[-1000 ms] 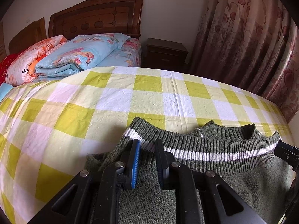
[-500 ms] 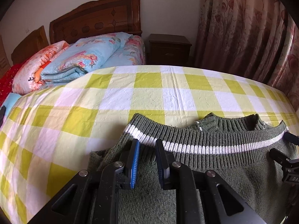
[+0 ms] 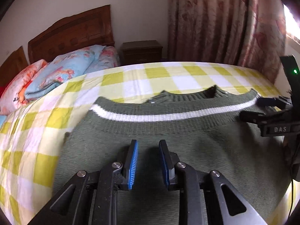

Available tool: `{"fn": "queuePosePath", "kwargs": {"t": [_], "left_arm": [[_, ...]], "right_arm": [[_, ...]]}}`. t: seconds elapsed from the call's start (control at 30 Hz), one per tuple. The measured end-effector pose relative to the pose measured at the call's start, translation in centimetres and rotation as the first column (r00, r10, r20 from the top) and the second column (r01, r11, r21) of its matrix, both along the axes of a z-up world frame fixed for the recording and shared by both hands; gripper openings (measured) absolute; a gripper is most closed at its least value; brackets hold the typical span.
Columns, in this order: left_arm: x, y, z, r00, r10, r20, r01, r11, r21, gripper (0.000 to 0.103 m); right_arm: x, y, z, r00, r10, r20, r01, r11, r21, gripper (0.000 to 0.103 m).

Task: Fold small clothes

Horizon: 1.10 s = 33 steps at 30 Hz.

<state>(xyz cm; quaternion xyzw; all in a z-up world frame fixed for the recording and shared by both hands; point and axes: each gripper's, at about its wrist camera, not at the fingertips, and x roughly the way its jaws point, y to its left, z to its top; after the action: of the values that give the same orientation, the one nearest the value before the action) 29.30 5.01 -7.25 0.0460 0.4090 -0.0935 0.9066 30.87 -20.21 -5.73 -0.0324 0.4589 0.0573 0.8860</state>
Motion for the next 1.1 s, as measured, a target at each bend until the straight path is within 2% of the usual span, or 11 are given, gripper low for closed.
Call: {"fn": "queuePosePath", "kwargs": {"t": [0.07, 0.13, 0.2, 0.33, 0.5, 0.6, 0.73, 0.8, 0.83, 0.93, 1.1], "left_arm": [[0.3, 2.9, -0.2, 0.998, 0.057, -0.02, -0.059, 0.995, -0.077, 0.024], [0.2, 4.9, -0.5, 0.998, 0.063, -0.025, -0.067, 0.981, -0.181, 0.023], [0.0, 5.3, -0.8, 0.998, 0.066, -0.01, -0.067, 0.975, -0.213, 0.022], [-0.2, 4.1, -0.7, 0.997, 0.074, 0.01, -0.072, 0.989, -0.132, 0.022], [-0.3, 3.9, -0.6, 0.997, 0.079, 0.021, -0.076, 0.992, -0.105, 0.022], [-0.5, 3.7, -0.6, 0.996, 0.083, 0.03, -0.08, 0.993, -0.086, 0.022], [-0.6, 3.7, -0.6, 0.995, 0.088, 0.035, -0.085, 0.993, -0.08, 0.022], [-0.6, 3.8, -0.6, 0.995, 0.089, 0.034, -0.086, 0.993, -0.085, 0.022], [-0.7, 3.8, -0.6, 0.995, 0.089, 0.033, -0.086, 0.992, -0.088, 0.022], [-0.6, 3.8, -0.7, 0.995, 0.089, 0.033, -0.086, 0.992, -0.087, 0.022], [-0.6, 3.9, -0.7, 0.995, 0.091, 0.032, -0.087, 0.991, -0.099, 0.022]], "right_arm": [[0.0, 0.0, 0.0, 1.0, 0.0, 0.0, 0.0, 1.0, 0.0, 0.103], [0.0, 0.0, 0.0, 1.0, 0.001, 0.0, -0.001, 1.0, 0.003, 0.103], [0.0, 0.0, 0.0, 1.0, 0.001, 0.001, -0.001, 1.0, 0.002, 0.103], [-0.1, 0.1, 0.1, 1.0, 0.001, 0.001, -0.001, 1.0, -0.007, 0.103], [-1.7, 1.1, 1.6, 0.998, -0.029, 0.051, 0.03, 0.999, -0.029, 0.103], [-3.8, 3.9, 3.1, 0.994, 0.045, 0.103, -0.05, 0.998, 0.049, 0.103], [-5.4, 10.1, 2.0, 0.978, 0.201, 0.059, -0.2, 0.979, -0.03, 0.103], [-6.2, 11.6, 0.9, 0.972, 0.226, 0.064, -0.22, 0.972, -0.087, 0.103], [-6.4, 11.3, 0.8, 0.974, 0.21, 0.081, -0.204, 0.976, -0.079, 0.103], [-6.2, 9.1, 0.6, 0.986, 0.161, 0.034, -0.161, 0.987, 0.006, 0.103], [-7.5, 3.5, 0.7, 0.997, 0.065, 0.041, -0.065, 0.998, 0.021, 0.103]]}}
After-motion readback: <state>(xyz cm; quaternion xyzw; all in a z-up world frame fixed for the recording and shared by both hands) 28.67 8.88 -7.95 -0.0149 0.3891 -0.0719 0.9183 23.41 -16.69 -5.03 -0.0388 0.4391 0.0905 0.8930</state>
